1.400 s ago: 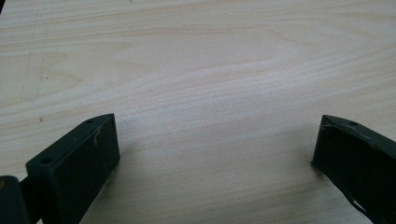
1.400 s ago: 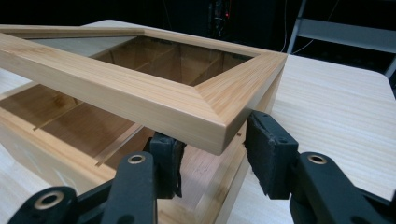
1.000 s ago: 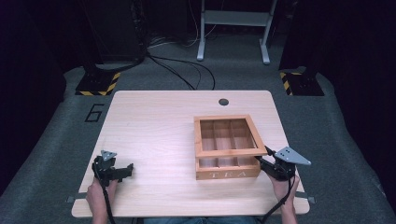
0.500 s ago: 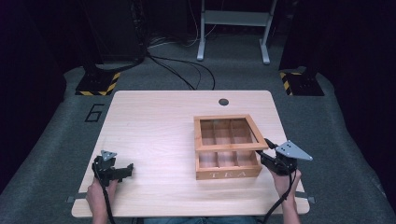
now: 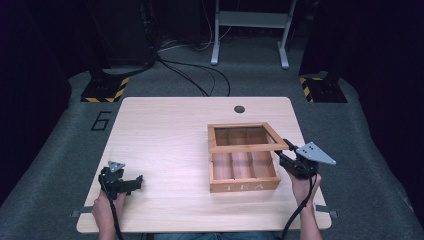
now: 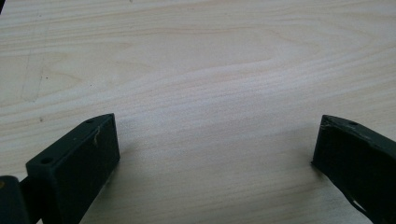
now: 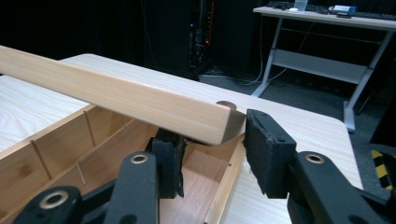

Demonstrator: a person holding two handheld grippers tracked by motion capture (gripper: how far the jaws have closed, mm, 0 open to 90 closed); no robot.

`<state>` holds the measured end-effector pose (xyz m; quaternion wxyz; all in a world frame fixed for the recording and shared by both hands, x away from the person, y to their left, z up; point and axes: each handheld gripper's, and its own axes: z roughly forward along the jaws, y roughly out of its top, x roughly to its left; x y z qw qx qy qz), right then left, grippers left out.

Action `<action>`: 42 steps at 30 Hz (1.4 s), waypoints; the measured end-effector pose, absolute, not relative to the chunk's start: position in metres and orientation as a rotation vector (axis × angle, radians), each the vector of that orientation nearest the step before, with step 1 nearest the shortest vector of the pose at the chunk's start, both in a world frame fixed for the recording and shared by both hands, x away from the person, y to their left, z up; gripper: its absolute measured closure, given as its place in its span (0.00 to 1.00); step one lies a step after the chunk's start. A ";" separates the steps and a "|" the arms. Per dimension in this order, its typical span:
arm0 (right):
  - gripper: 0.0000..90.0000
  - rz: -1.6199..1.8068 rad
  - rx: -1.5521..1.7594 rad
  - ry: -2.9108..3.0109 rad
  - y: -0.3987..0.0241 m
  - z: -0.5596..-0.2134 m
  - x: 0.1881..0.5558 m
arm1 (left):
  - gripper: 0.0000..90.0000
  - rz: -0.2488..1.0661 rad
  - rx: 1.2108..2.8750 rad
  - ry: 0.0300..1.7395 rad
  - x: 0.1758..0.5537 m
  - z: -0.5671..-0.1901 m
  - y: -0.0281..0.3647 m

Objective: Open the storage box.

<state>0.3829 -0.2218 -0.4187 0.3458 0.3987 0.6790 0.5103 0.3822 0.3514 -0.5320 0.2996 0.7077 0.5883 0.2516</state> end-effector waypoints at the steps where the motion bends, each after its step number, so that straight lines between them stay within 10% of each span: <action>1: 0.65 1.321 1.037 1.761 -0.222 -0.417 0.383 | 0.00 0.668 1.879 1.562 0.382 -0.532 0.351; 42: 0.69 1.306 1.164 1.863 -0.222 -0.349 0.444 | 0.00 0.668 1.879 1.562 0.382 -0.532 0.351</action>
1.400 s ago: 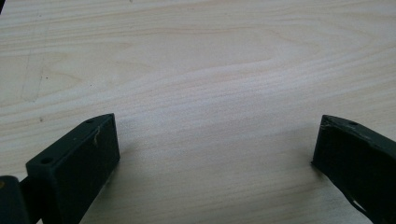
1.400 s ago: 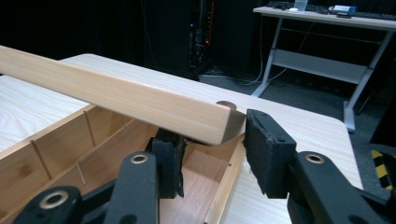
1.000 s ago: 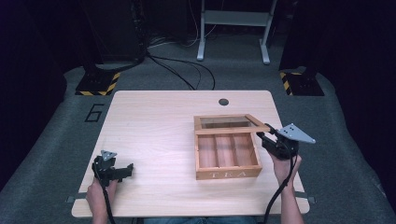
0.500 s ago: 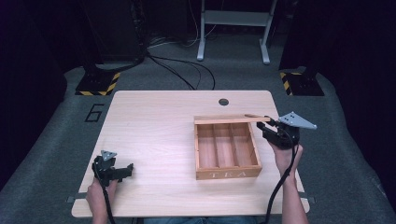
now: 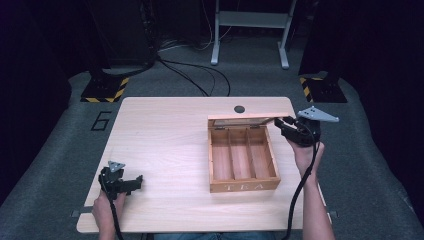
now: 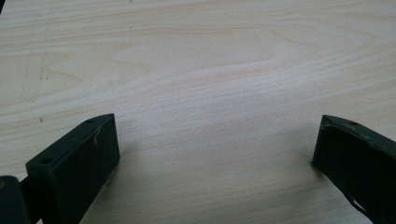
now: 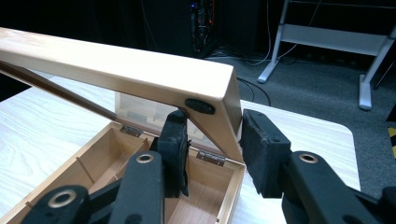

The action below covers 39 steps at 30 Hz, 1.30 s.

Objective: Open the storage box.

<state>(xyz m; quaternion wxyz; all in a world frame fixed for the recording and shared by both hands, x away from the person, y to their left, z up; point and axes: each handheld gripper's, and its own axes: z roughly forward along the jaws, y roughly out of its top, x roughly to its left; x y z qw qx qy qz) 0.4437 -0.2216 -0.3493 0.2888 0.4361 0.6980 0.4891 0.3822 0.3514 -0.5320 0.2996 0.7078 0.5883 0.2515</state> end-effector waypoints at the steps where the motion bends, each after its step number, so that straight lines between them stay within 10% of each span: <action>1: 0.69 1.307 1.166 1.863 -0.221 -0.349 0.444 | 0.00 0.668 1.879 1.562 0.382 -0.532 0.351; 39: 0.69 1.312 1.163 1.862 -0.222 -0.349 0.445 | 0.00 0.667 1.879 1.562 0.382 -0.532 0.351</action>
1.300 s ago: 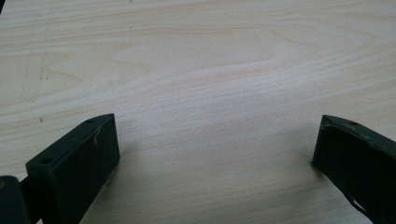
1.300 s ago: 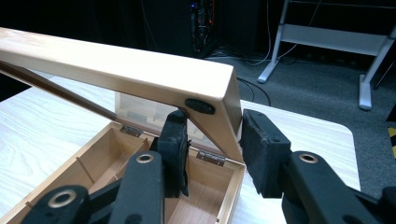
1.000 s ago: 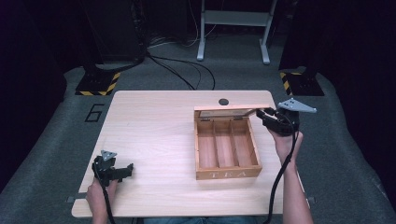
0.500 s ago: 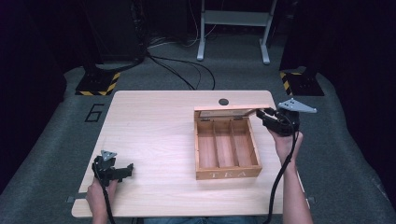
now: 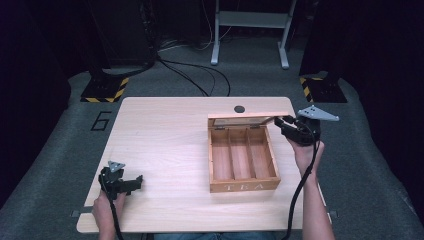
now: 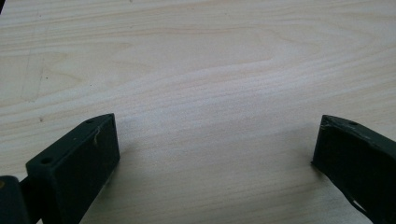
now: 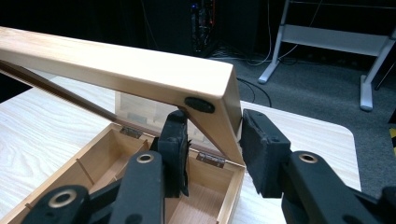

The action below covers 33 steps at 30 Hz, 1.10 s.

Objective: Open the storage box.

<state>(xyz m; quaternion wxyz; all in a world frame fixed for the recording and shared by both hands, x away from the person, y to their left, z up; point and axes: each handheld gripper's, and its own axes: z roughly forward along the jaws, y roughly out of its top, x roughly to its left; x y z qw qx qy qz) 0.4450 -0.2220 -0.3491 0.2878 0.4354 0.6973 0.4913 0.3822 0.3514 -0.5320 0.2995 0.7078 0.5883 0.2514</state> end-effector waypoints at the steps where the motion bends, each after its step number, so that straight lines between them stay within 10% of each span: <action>1: 0.69 1.311 1.165 1.863 -0.222 -0.349 0.445 | 0.00 0.668 1.879 1.562 0.382 -0.532 0.351; 33: 0.69 1.306 1.162 1.862 -0.221 -0.349 0.445 | 0.00 0.669 1.875 1.560 0.382 -0.532 0.351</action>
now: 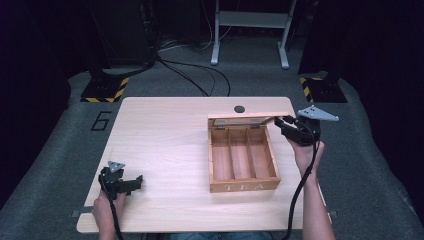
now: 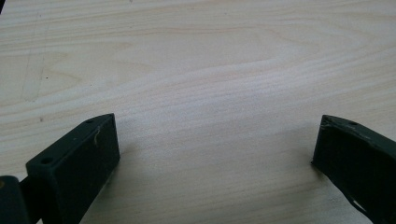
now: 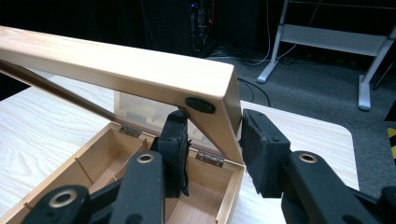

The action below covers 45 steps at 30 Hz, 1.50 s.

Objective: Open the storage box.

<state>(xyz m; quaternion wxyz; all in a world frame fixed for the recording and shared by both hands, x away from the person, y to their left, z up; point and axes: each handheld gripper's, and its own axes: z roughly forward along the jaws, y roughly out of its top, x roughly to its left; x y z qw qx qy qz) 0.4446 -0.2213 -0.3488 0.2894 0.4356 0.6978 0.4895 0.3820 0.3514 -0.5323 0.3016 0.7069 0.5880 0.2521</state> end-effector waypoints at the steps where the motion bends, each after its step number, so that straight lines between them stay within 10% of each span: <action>1: 0.69 1.307 1.164 1.862 -0.221 -0.349 0.445 | 0.00 0.669 1.875 1.560 0.382 -0.532 0.351; 45: 0.69 1.298 1.141 1.877 -0.223 -0.351 0.443 | 0.00 0.669 1.876 1.557 0.382 -0.532 0.352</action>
